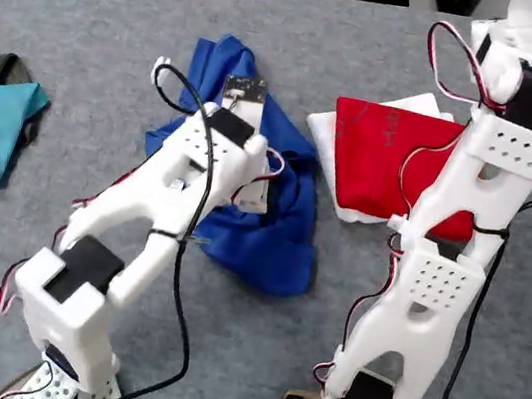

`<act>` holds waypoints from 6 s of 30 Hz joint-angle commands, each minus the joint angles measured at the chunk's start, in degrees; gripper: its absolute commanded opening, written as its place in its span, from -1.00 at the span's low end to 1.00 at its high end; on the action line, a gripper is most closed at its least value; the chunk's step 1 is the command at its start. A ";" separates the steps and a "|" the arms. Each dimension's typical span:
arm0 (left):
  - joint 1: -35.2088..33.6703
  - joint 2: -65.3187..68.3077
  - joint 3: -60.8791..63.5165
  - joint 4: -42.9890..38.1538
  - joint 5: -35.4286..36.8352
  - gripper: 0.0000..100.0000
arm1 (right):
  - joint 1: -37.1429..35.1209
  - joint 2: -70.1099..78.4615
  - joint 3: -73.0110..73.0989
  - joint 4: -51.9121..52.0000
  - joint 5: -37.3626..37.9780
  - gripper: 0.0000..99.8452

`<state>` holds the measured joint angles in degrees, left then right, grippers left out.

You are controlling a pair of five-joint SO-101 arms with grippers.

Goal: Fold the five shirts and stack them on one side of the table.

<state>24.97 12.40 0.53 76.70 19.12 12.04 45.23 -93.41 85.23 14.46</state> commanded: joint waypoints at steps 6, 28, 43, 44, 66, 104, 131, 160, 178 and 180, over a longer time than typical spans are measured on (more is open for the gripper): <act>-0.79 0.40 -4.57 0.00 -0.18 -0.82 | 1.63 -0.48 -1.98 -1.85 -0.18 -0.51; 0.35 12.88 -11.69 -0.53 -12.48 -0.71 | 1.89 -0.57 -2.07 -1.85 -0.53 -0.51; -0.97 17.27 -12.31 2.37 -12.66 -0.72 | 1.80 -0.57 -2.07 -1.85 -0.53 -0.51; -0.97 17.10 -12.31 2.29 -12.66 -0.74 | 1.80 -0.57 -2.07 -1.85 -0.53 -0.51; -18.37 13.05 -36.31 24.18 -18.81 -0.96 | -2.42 -0.66 -1.98 0.44 0.00 -0.51; -86.68 -32.92 17.67 16.09 -56.44 -0.48 | -44.88 26.95 13.41 14.07 12.04 -0.52; -70.59 -32.04 12.04 16.09 -46.86 -0.51 | -25.98 -26.07 91.91 9.49 22.15 -1.00; -66.64 -32.04 35.43 4.66 -42.99 -0.51 | -23.08 -98.95 132.18 8.79 38.33 -0.32; -77.19 -31.96 41.85 -9.23 -41.14 -0.71 | -29.32 -62.99 102.37 4.13 26.99 -0.32; -77.01 -31.96 43.87 -10.90 -41.14 -0.71 | -32.13 -54.73 95.34 4.31 24.09 -0.32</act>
<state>-51.52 -19.43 42.90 68.26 -22.73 -16.53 -20.35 13.32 90.24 42.59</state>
